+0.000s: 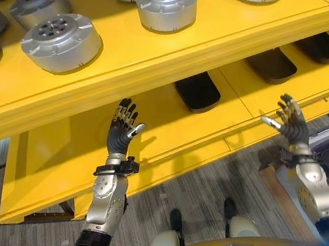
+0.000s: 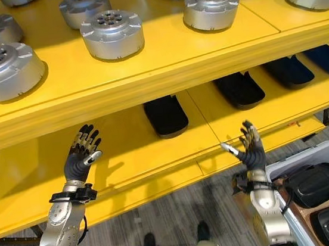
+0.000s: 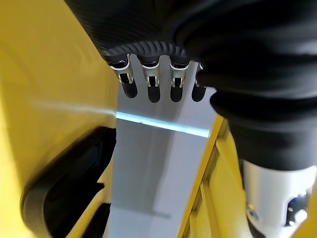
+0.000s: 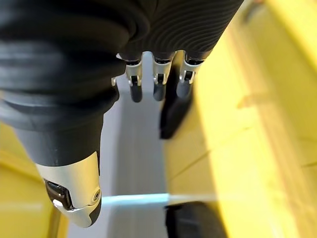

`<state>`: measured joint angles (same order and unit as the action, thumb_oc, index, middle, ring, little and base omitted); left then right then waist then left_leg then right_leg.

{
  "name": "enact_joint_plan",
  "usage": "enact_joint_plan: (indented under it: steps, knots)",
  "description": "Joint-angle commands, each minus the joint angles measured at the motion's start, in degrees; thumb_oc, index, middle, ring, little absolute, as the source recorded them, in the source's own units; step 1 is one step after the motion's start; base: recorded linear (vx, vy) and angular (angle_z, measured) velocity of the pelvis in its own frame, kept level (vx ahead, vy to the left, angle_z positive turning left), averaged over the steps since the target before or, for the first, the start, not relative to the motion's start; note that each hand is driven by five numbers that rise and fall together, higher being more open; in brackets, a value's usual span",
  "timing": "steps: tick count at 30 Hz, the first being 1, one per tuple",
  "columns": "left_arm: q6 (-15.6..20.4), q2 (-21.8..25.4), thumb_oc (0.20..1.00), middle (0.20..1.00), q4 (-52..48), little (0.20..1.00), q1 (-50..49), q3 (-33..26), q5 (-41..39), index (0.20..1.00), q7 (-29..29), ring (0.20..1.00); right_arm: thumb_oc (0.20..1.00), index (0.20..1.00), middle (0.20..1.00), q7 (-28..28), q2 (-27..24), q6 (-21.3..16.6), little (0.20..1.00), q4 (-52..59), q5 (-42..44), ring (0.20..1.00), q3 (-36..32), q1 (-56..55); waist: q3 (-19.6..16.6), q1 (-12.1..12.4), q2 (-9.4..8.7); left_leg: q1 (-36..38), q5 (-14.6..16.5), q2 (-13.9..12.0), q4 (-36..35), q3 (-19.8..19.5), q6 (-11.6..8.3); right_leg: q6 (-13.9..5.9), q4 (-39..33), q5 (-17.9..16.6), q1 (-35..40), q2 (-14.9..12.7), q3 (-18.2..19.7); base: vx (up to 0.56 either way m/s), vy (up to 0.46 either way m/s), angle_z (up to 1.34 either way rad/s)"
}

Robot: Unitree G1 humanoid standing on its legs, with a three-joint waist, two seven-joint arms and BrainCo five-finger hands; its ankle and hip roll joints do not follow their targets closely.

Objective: Move parts from the plastic box to the shelf.

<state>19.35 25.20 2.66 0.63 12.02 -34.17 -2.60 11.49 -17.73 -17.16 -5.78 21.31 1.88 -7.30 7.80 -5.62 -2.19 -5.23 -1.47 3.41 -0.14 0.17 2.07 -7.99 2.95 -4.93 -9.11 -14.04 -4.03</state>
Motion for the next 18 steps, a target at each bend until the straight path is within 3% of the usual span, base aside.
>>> enact_joint_plan:
  steps: [1, 2, 5, 7, 9, 10, 11, 14, 18]
  knots:
    - [2.58, 0.82, 1.0, 1.0, -0.94, 1.0, 0.57, -1.17, 2.86, 1.0, 0.37, 1.0, 1.0, 1.0, 1.0, -2.13, 0.31, -2.87, 1.0, 3.22, 3.08, 1.0, 0.49, 2.44, 1.11, -1.29, -1.8, 0.82, 3.95, -1.69, -3.55, 0.38, -0.34, -5.25, -0.64, -14.56, -0.93, -6.49, 3.32, -0.07, 0.164, -0.58]
    - [2.53, 0.72, 1.0, 1.0, -0.77, 1.0, 0.21, -1.29, 2.94, 1.0, -0.1, 1.0, 1.0, 1.0, 1.0, -1.48, 0.18, -2.6, 1.0, 3.07, 2.41, 1.0, 0.83, 2.95, 1.68, -0.8, -1.62, 1.45, 4.13, -2.09, -3.75, 1.56, -0.06, -5.6, 0.49, -15.73, -1.94, -6.68, 1.91, -0.04, 0.13, -0.66]
    - [2.55, 0.25, 1.0, 1.0, -0.82, 1.0, -0.32, -3.04, 2.17, 1.0, -1.57, 1.0, 1.0, 1.0, 1.0, -0.74, 0.7, -2.91, 1.0, 2.92, 3.75, 1.0, 3.12, 4.87, 4.08, 0.98, 0.18, 1.42, 4.29, -4.98, -2.14, 6.66, 0.35, -3.99, 8.83, -7.51, -1.77, -8.89, -11.08, -0.09, 0.196, -1.33]
    - [2.72, -0.14, 1.0, 1.0, -1.33, 1.0, -1.19, -4.01, 2.37, 1.0, -2.13, 1.0, 1.0, 1.0, 1.0, -0.92, 0.24, -2.77, 1.0, 2.48, 3.57, 1.0, 4.81, 5.66, 4.59, 2.12, 0.39, 2.4, 5.46, -6.55, -1.22, 9.53, 0.41, -3.88, 14.79, -2.8, -0.4, -9.39, -15.17, -0.05, 0.12, -1.41]
    - [2.78, -0.77, 1.0, 1.0, -2.05, 1.0, -2.64, -5.82, 2.53, 1.0, -3.28, 1.0, 1.0, 1.0, 1.0, -0.38, 0.07, -2.51, 1.0, 1.88, 3.09, 1.0, 5.93, 7.28, 4.25, 4.05, -0.98, 1.93, 6.46, -7.29, 0.54, 12.66, -0.2, -3.61, 12.32, -1.02, 3.11, -10.03, -18.79, -0.09, -0.076, -1.44]
    - [2.79, -0.91, 1.0, 1.0, -2.03, 1.0, -3.48, -6.7, 2.27, 1.0, -3.2, 1.0, 1.0, 1.0, 1.0, -0.28, 0.42, -2.23, 1.0, 1.27, 3.06, 1.0, 6.86, 8.5, 4.19, 4.66, -1.76, 2.19, 6.61, -7.62, 0.76, 14.07, -0.77, -4.12, 7.83, -2.76, 4.03, -9.63, -19.93, -0.03, -0.206, -1.39]
    - [2.87, -1.45, 1.0, 1.0, -2.33, 1.0, -4.2, -7.63, 2.88, 1.0, -3.81, 1.0, 1.0, 1.0, 1.0, -0.32, 0.39, -2.27, 1.0, 1.31, 2.92, 1.0, 7.66, 8.89, 3.61, 5.2, -2.29, 1.52, 7.05, -8.03, 2.25, 14.59, -1.05, -4.69, 5.06, -3.78, 5.46, -9.96, -19.69, 0.0, -0.241, -1.2]
    - [2.76, -1.85, 1.0, 1.0, -2.3, 1.0, -7.12, -9.44, 1.65, 1.0, -2.85, 1.0, 1.0, 1.0, 1.0, -1.15, -0.2, -1.88, 1.0, 2.24, 4.2, 1.0, 7.85, 8.68, 1.92, 4.58, -2.87, 1.13, 6.52, -9.65, 2.59, 16.33, -2.3, -5.0, -0.72, -5.17, 5.97, -6.79, -15.66, 0.05, -0.18, -0.49]
    - [2.32, -2.2, 1.0, 1.0, -2.71, 1.0, -9.41, -9.87, 1.1, 1.0, -1.28, 1.0, 1.0, 1.0, 1.0, -2.19, -1.23, -1.57, 1.0, 3.14, 3.19, 1.0, 7.35, 6.66, 0.25, 3.9, -2.68, 2.7, 5.86, -11.31, 1.57, 18.9, -3.44, -4.55, -3.33, -3.55, 6.41, -4.92, -14.83, 0.08, -0.13, -0.39]
